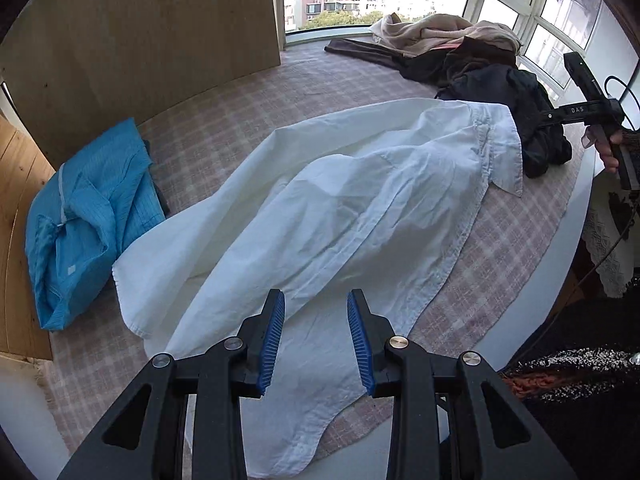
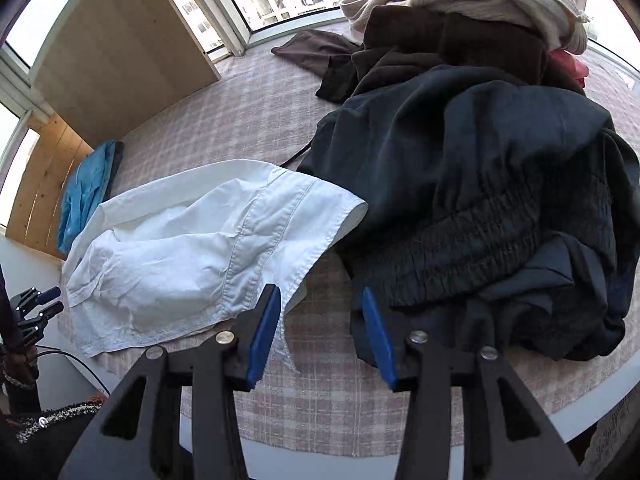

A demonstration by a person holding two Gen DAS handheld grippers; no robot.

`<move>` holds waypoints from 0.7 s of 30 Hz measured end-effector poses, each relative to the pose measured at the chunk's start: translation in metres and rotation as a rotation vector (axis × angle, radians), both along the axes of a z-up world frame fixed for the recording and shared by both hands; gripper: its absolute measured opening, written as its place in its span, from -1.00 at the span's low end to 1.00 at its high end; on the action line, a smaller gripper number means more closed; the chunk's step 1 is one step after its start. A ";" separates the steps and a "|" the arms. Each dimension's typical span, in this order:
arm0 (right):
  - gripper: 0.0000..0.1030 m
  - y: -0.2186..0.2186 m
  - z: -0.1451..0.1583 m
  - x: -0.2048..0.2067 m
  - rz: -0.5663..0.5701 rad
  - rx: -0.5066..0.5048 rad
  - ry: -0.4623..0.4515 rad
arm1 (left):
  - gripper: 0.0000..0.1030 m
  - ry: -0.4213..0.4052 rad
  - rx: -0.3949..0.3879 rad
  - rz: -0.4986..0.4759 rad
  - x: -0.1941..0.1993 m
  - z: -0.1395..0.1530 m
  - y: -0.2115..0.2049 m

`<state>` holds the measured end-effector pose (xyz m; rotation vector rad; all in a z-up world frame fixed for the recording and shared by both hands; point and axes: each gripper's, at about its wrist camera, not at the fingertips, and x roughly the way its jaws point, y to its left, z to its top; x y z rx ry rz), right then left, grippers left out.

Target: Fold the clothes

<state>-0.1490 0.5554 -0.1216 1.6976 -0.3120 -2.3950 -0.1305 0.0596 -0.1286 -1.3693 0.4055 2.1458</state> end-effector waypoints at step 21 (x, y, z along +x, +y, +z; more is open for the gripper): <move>-0.70 -0.066 -0.067 -0.002 0.186 0.010 -0.122 | -0.51 -0.119 -0.137 0.067 0.054 -0.096 -0.039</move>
